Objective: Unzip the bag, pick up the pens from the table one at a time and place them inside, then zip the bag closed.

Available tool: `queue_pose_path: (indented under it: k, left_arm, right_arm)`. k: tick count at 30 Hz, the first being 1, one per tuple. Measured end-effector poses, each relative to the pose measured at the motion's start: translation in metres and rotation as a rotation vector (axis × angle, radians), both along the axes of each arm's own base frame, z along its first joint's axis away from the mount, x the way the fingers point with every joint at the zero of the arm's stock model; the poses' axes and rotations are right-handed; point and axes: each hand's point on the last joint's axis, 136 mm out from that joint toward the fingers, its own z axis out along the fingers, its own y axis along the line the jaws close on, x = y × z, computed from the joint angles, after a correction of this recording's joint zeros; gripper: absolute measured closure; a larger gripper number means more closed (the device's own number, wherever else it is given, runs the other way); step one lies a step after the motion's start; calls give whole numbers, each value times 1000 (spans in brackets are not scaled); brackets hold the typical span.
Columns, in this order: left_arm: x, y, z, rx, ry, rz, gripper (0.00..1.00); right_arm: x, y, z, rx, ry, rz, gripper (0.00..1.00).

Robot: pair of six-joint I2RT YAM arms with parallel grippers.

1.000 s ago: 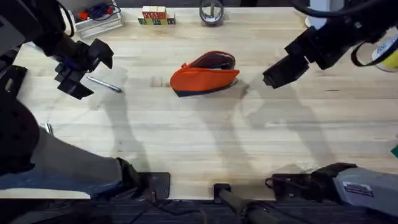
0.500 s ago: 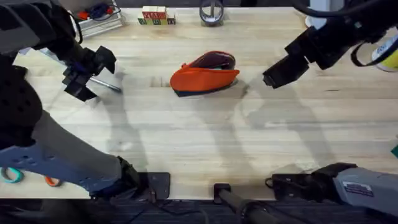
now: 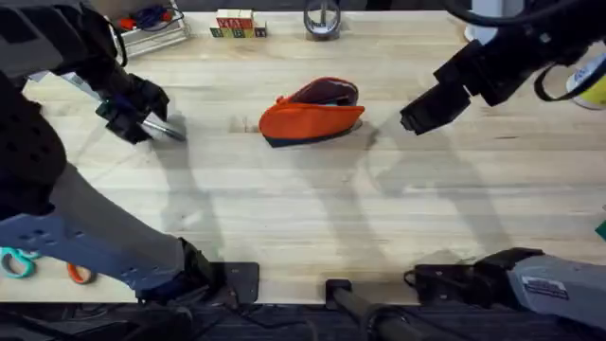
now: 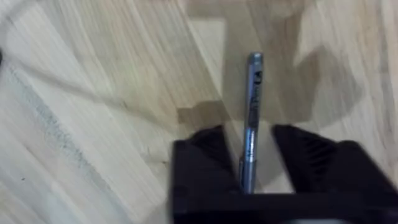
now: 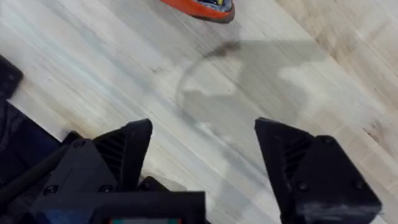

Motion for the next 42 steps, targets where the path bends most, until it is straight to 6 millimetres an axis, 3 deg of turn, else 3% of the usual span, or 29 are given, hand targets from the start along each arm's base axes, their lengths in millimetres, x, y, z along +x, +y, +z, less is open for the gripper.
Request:
queue_pose_path:
  k: [4,14,24,27,32,35,42]
  left_arm:
    - [5,0,1,-1,-16,-2,933]
    - [4,0,2,-5,-11,-9,958]
    - [-16,-9,11,-48,101,-53,960]
    - [-10,-7,29,-26,59,-82,959]
    - [3,-9,85,34,-89,-207,959]
    - [6,-18,117,59,-175,-332,959]
    - [14,-54,169,96,-356,-700,959]
  right_arm:
    - [0,0,0,0,0,0,3]
    - [0,0,0,0,0,0,3]
    - [0,0,0,0,0,0,4]
    - [0,0,0,0,0,0,3]
    - [0,0,0,0,0,0,3]
    - [0,0,0,0,0,0,4]
    - [0,0,0,0,0,0,5]
